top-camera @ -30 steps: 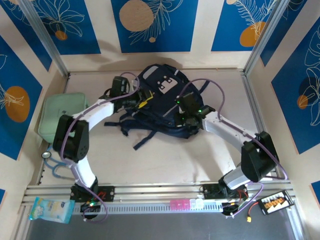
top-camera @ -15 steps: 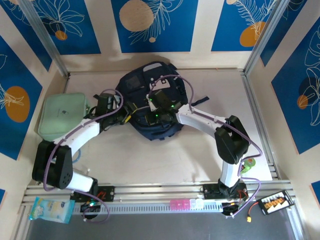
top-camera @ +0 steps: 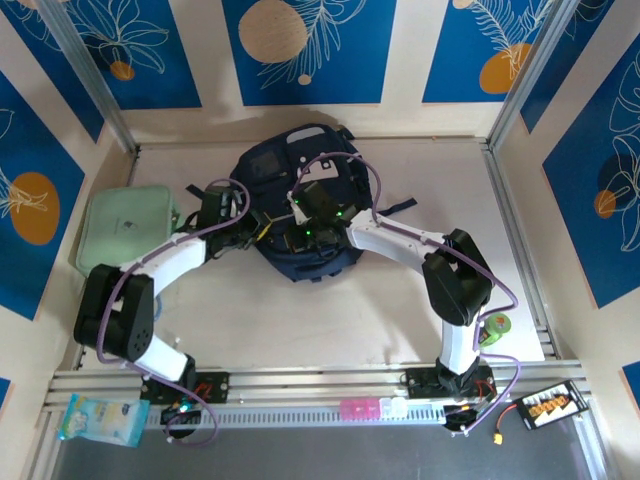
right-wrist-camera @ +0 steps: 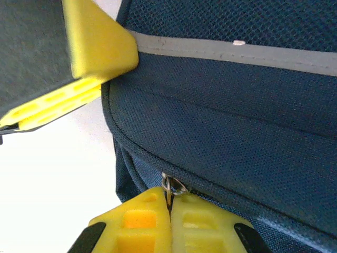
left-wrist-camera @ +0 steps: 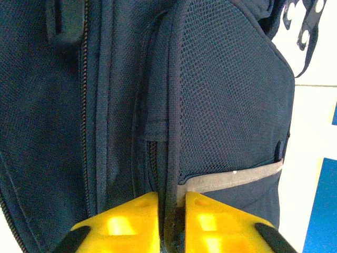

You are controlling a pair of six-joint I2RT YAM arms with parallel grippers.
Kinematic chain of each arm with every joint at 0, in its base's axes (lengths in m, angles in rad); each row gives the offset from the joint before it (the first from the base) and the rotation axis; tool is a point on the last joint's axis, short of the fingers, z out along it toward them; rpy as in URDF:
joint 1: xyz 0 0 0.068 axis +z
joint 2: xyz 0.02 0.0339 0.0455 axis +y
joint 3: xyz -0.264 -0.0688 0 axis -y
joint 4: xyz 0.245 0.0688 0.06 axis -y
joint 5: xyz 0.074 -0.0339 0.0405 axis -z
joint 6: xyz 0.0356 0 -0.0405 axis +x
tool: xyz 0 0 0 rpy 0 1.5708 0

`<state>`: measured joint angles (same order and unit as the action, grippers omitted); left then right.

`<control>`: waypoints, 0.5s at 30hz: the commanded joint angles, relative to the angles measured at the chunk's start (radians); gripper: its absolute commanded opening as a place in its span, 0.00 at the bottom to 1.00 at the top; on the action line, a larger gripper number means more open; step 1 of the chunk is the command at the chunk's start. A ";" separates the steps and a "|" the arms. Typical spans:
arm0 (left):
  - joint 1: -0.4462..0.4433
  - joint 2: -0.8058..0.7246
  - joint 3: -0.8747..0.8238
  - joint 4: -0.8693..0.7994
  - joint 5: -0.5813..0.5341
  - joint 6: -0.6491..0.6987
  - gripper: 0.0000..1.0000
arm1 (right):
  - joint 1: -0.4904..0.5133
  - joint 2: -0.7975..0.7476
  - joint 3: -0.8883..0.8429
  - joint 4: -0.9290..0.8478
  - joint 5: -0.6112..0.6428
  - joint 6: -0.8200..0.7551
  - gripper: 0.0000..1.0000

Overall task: Pack the student bag
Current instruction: Zip the student bag at the center of the table.

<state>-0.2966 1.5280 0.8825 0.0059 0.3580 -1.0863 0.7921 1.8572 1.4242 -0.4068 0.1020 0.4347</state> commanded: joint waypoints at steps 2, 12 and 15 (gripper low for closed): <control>0.006 0.019 0.062 -0.009 -0.023 0.067 0.02 | -0.007 -0.021 0.001 -0.037 0.031 0.036 0.00; 0.026 0.017 0.062 -0.019 -0.015 0.094 0.00 | -0.202 -0.165 -0.183 -0.122 0.228 0.039 0.00; 0.025 0.017 0.065 -0.022 -0.010 0.098 0.00 | -0.265 -0.181 -0.177 -0.157 0.245 0.080 0.00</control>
<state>-0.2916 1.5414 0.9131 -0.0231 0.3649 -1.0180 0.5800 1.7172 1.2541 -0.4767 0.2478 0.4709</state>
